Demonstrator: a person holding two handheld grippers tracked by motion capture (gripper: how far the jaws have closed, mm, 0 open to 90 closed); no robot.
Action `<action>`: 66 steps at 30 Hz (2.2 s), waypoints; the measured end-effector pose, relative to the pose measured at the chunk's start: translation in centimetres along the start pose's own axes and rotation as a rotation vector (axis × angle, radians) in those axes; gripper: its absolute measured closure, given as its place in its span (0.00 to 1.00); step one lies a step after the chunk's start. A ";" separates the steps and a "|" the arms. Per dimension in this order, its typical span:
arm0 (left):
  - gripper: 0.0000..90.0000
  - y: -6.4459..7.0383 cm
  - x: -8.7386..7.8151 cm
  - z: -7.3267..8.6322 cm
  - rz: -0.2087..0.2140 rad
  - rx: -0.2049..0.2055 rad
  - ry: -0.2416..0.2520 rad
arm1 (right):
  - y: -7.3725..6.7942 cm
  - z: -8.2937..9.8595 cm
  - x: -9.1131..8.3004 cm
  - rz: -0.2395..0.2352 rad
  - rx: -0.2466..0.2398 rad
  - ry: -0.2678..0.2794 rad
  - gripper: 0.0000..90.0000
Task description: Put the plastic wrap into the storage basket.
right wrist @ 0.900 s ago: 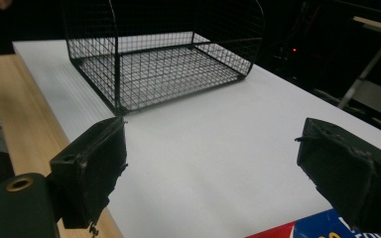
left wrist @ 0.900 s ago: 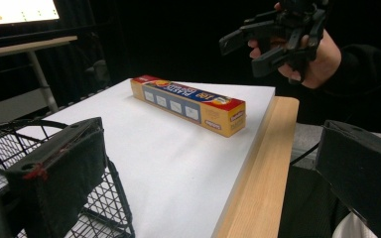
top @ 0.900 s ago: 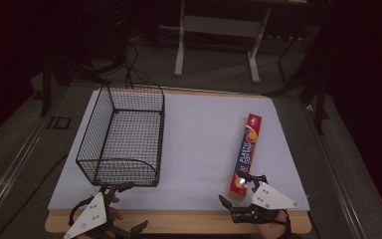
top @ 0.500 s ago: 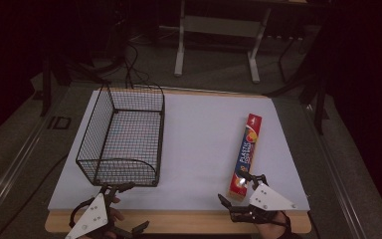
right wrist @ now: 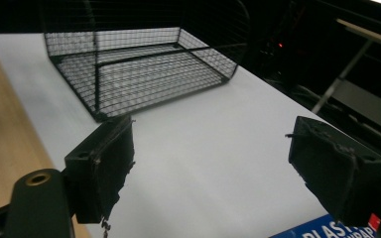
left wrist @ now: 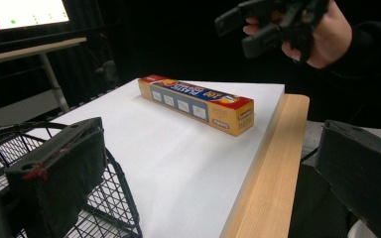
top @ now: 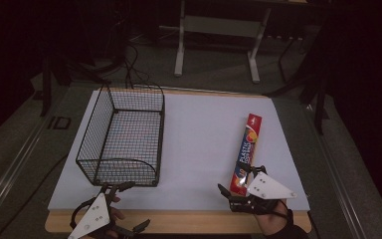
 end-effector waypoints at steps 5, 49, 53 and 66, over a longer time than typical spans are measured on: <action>0.00 0.0 0.1 0.0 0.002 -0.001 -0.001 | 1.8 -0.7 0.1 0.071 0.051 -0.014 0.14; 0.00 0.2 0.3 0.0 0.045 -0.012 -0.003 | 13.5 1.0 4.3 0.455 0.578 -0.333 0.11; 0.00 0.2 0.3 0.0 0.045 -0.010 -0.005 | 14.1 2.0 4.8 0.472 0.623 -0.352 0.11; 0.00 0.3 0.4 0.0 0.046 -0.005 -0.011 | 15.9 5.2 7.0 0.514 0.786 -0.439 0.14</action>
Point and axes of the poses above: each handheld gripper's, and its own axes: x roughly forward along the jaws, z roughly out of its underside, y roughly to its right, the point moved 4 cm from there along x, roughly forward along the jaws, and after that the axes turned 12 degrees about -z, right-handed, at the moved point
